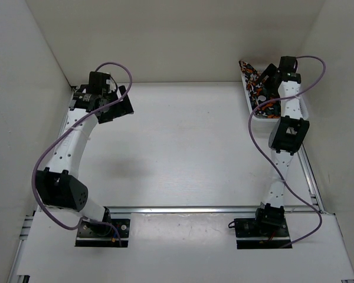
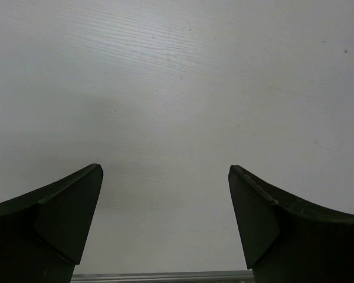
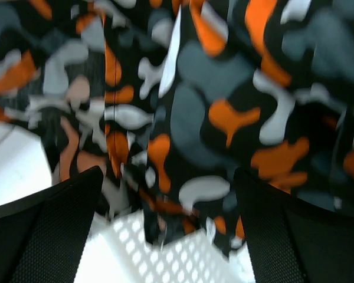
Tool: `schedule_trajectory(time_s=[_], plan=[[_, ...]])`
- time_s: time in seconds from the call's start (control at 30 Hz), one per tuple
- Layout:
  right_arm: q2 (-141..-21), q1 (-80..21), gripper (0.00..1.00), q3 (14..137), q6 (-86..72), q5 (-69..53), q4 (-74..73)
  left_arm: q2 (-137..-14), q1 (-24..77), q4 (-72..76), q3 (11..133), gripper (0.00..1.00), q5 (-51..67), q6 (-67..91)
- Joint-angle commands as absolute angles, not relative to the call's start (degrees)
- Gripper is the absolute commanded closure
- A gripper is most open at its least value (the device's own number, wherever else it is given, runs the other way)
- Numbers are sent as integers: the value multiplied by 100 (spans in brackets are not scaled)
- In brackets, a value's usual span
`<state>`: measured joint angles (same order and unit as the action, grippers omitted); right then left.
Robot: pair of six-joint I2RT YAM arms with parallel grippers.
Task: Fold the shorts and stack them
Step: Grab the shorts from the pile
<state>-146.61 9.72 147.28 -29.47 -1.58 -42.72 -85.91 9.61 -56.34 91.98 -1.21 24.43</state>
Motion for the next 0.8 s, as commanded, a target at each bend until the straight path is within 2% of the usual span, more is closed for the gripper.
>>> schedule_trajectory(time_s=[0.0,0.17,0.27,0.37,0.4,0.53,0.77], plan=[[-15028,984,6,15161,-3084,149,-3816,-8683,984,-5730,9360,0,-290,2382],[-15381,984,14,15284,-3199,229,-3445,-9157,984,-5730,9518,0,-343,2382],[-15442,984,24,15284,-3199,281,-3375,-9342,1037,-5730,9658,0,-290,2382],[-15171,984,52,15057,-3138,395,-3375,-9474,1098,-5730,9721,0,-290,2382],[-14952,984,72,14943,-3138,483,-3375,-9475,1099,-5730,9721,0,-290,2382],[-14390,984,100,14581,-3138,615,-3322,-9475,1212,-5730,9721,0,-237,2487],[-13527,984,100,14168,-3032,562,-3322,-9072,1327,-5730,9606,0,-290,2540]])
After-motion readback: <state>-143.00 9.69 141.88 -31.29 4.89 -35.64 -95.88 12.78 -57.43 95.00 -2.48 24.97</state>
